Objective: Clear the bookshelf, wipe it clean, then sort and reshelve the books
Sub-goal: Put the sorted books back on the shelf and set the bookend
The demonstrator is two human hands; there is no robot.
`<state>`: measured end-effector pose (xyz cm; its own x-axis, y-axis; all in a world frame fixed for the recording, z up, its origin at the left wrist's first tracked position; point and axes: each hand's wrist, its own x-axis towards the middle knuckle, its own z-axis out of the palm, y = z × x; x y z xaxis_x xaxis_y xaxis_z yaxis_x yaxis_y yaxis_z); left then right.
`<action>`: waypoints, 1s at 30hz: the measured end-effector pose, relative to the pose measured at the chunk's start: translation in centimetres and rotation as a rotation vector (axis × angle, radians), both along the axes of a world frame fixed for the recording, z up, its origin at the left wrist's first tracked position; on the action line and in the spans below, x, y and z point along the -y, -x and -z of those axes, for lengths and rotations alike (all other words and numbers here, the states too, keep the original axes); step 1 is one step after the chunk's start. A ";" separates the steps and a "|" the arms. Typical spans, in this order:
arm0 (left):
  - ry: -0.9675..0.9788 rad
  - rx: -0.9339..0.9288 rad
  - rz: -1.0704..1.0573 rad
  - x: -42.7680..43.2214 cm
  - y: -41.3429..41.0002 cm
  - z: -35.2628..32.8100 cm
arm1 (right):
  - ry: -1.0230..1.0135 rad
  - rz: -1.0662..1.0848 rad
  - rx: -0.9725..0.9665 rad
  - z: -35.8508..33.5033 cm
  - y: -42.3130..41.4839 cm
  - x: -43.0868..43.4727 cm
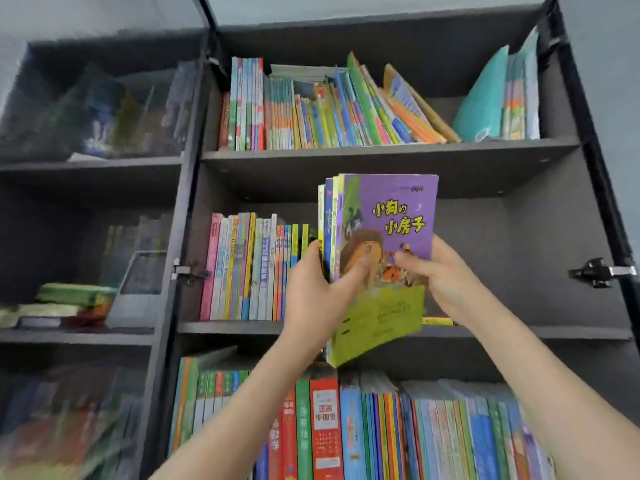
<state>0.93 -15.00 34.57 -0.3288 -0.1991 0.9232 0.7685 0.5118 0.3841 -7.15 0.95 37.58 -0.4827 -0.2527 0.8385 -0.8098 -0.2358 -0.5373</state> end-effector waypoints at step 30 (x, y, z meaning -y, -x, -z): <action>-0.157 0.084 -0.247 7.6 14.1 -5.2 | -0.962 1.019 -0.107 1.4 12.6 -2.0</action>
<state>-13.16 -22.62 39.75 -0.3260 -0.4207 0.8466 0.5902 0.6089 0.5299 -19.72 2.93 36.14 -0.7451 -0.3236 0.5832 -0.4468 0.8914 -0.0764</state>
